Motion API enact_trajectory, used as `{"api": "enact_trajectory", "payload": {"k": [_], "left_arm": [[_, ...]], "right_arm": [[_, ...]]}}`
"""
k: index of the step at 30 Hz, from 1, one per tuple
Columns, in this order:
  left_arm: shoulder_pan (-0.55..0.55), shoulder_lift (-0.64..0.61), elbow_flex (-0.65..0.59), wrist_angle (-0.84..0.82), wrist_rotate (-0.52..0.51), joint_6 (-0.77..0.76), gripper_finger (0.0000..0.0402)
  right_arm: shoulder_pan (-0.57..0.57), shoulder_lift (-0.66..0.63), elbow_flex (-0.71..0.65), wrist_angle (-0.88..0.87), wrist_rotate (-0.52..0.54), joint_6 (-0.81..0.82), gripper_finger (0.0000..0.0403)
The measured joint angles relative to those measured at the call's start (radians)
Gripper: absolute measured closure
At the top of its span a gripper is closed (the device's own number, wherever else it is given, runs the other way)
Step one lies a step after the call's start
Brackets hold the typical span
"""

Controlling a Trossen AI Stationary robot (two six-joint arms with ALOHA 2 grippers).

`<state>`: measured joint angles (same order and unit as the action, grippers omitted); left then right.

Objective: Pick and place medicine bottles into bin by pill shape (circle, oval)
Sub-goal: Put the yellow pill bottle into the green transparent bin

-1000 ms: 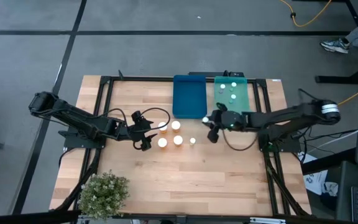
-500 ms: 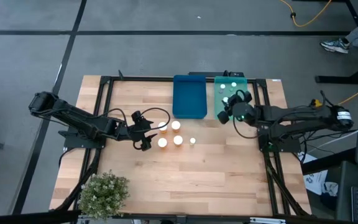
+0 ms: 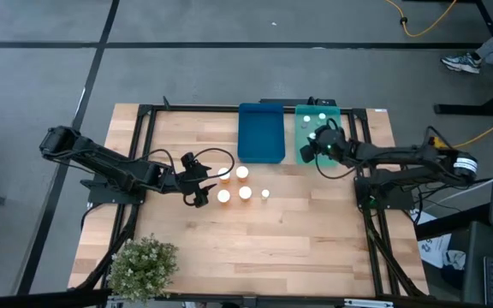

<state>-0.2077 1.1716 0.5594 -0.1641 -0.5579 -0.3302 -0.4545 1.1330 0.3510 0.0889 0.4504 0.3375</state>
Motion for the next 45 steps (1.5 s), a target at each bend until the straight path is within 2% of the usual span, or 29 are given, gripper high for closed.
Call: {"api": "enact_trajectory", "payload": {"k": [5, 14, 26, 35, 37, 42, 45], "left_arm": [[0.0, 0.0, 0.0, 0.0, -0.002, 0.0, 0.0124], [0.0, 0.0, 0.0, 0.0, -0.006, 0.0, 0.0124], [0.0, 0.0, 0.0, 0.0, -0.006, 0.0, 0.0124], [0.0, 0.0, 0.0, 0.0, -0.006, 0.0, 0.0124], [0.0, 0.0, 0.0, 0.0, -0.006, 0.0, 0.0124], [0.0, 0.0, 0.0, 0.0, -0.006, 0.0, 0.0124], [0.0, 0.0, 0.0, 0.0, -0.006, 0.0, 0.0124]], "right_arm": [[-0.004, 0.026, -0.06, 0.14, -0.057, -0.003, 0.0309], [-0.005, 0.068, -0.095, 0.163, -0.087, -0.001, 0.0304], [-0.005, 0.069, -0.09, 0.188, -0.087, -0.002, 0.0219], [-0.005, -0.016, -0.063, 0.187, -0.099, -0.08, 0.0208], [-0.005, -0.05, -0.042, 0.182, -0.164, -0.093, 0.0208], [0.039, -0.122, 0.016, 0.183, -0.423, -0.104, 0.0208], [0.124, -0.129, 0.048, 0.184, -0.491, -0.105, 0.0208]]}}
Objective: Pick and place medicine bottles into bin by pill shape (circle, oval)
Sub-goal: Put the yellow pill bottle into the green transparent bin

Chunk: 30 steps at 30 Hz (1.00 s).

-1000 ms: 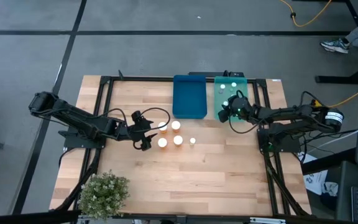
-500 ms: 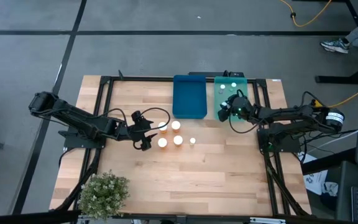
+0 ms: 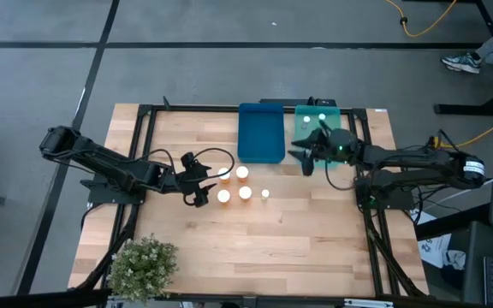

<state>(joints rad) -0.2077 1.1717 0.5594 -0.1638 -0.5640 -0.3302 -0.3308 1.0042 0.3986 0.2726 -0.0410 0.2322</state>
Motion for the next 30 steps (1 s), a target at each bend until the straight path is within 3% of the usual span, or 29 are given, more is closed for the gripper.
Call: {"api": "enact_trajectory", "payload": {"k": [7, 13, 16, 20, 30], "left_arm": [[0.0, 0.0, 0.0, 0.0, 0.0, -0.001, 0.0124], [0.0, 0.0, 0.0, 0.0, 0.0, 0.0, 0.0124], [0.0, 0.0, 0.0, 0.0, 0.0, 0.0, 0.0124], [0.0, 0.0, 0.0, 0.0, 0.0, 0.0, 0.0124], [0.0, 0.0, 0.0, 0.0, 0.0, 0.0, 0.0124]], "right_arm": [[0.249, 0.075, 0.008, -0.049, 0.043, -0.031, 0.0208], [0.389, 0.237, 0.008, -0.041, 0.073, -0.029, 0.0208], [0.426, 0.334, 0.008, 0.052, 0.086, -0.032, 0.0208], [0.453, 0.448, 0.008, 0.159, 0.181, -0.055, 0.0208], [0.485, 0.603, 0.034, 0.288, 0.178, -0.084, 0.0207]]}}
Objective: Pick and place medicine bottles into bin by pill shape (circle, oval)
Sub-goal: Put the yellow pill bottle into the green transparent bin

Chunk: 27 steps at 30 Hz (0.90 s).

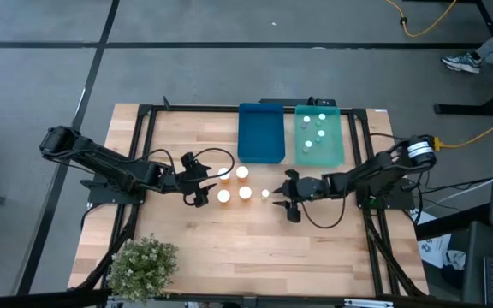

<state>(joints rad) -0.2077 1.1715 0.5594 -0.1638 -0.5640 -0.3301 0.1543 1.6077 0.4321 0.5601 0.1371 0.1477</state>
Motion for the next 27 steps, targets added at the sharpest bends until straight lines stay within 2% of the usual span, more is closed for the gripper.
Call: {"api": "enact_trajectory", "payload": {"k": [5, 11, 13, 15, 20, 27], "left_arm": [[0.0, 0.0, 0.0, 0.0, 0.0, 0.0, 0.0124], [0.0, 0.0, 0.0, 0.0, 0.0, 0.0, 0.0124], [0.0, 0.0, 0.0, 0.0, 0.0, 0.0, 0.0124], [0.0, 0.0, 0.0, 0.0, 0.0, 0.0, 0.0124], [0.0, 0.0, 0.0, 0.0, 0.0, 0.0, 0.0124], [0.0, 0.0, 0.0, 0.0, 0.0, 0.0, 0.0124]], "right_arm": [[0.0, 0.087, 0.106, -0.025, -0.006, -0.03, 0.0207], [-0.001, 0.163, 0.261, -0.247, 0.012, -0.086, 0.0207], [-0.001, 0.178, 0.296, -0.259, 0.012, -0.089, 0.0207], [-0.002, 0.184, 0.32, -0.257, 0.016, -0.1, 0.0207], [-0.002, 0.18, 0.345, -0.257, 0.1, -0.1, 0.0208], [-0.001, 0.18, 0.347, -0.268, 0.106, -0.077, 0.0209]]}}
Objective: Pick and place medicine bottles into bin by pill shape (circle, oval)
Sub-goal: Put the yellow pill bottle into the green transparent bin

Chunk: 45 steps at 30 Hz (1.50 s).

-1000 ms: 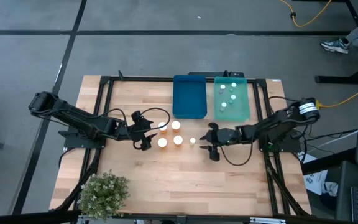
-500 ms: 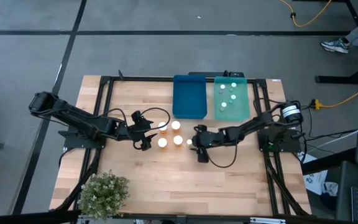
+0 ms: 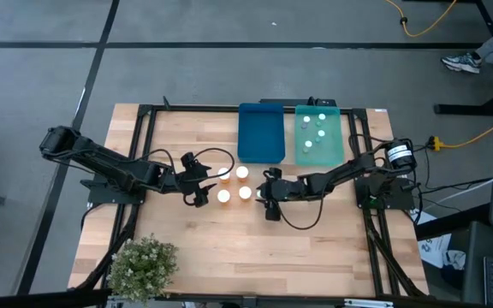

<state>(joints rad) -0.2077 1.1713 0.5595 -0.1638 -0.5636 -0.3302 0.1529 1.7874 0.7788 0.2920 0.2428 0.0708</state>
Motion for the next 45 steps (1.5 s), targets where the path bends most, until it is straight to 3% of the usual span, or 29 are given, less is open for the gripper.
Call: {"api": "enact_trajectory", "payload": {"k": [4, 9, 12, 16, 22, 27, 31, 38, 45], "left_arm": [[0.0, 0.0, 0.0, 0.0, 0.0, 0.0, 0.0124], [0.0, 0.0, 0.0, 0.0, 0.0, 0.0, 0.0124], [0.0, 0.0, 0.0, 0.0, 0.0, 0.0, 0.0124], [0.0, 0.0, 0.0, 0.0, 0.0, 0.0, 0.0124], [0.0, 0.0, 0.0, -0.002, 0.0, 0.0, 0.0124], [0.0, 0.0, 0.0, -0.002, 0.0, 0.0, 0.0124], [0.0, 0.0, 0.0, -0.002, 0.0, -0.001, 0.0124], [0.0, 0.0, 0.0, -0.001, 0.0, -0.001, 0.0124], [0.0, 0.0, 0.0, 0.0, 0.0, -0.001, 0.0124]], "right_arm": [[0.0, 0.0, 0.0, 0.003, 0.0, 0.029, 0.0234], [0.0, -0.001, 0.0, 0.002, 0.001, 0.041, 0.0307], [-0.005, -0.033, -0.001, -0.037, 0.011, 0.052, 0.0312], [-0.018, -0.151, -0.001, -0.171, 0.114, 0.056, 0.0312], [-0.038, -0.392, -0.001, -0.415, 0.359, 0.057, 0.0312], [-0.111, -0.56, -0.017, -0.576, 0.421, 0.136, 0.0313], [-0.195, -0.669, -0.142, -0.594, 0.422, 0.221, 0.0313], [-0.304, -0.85, -0.44, -0.478, 0.468, 0.322, 0.0314], [-0.374, -0.946, -0.544, -0.412, 0.459, 0.292, 0.0314]]}}
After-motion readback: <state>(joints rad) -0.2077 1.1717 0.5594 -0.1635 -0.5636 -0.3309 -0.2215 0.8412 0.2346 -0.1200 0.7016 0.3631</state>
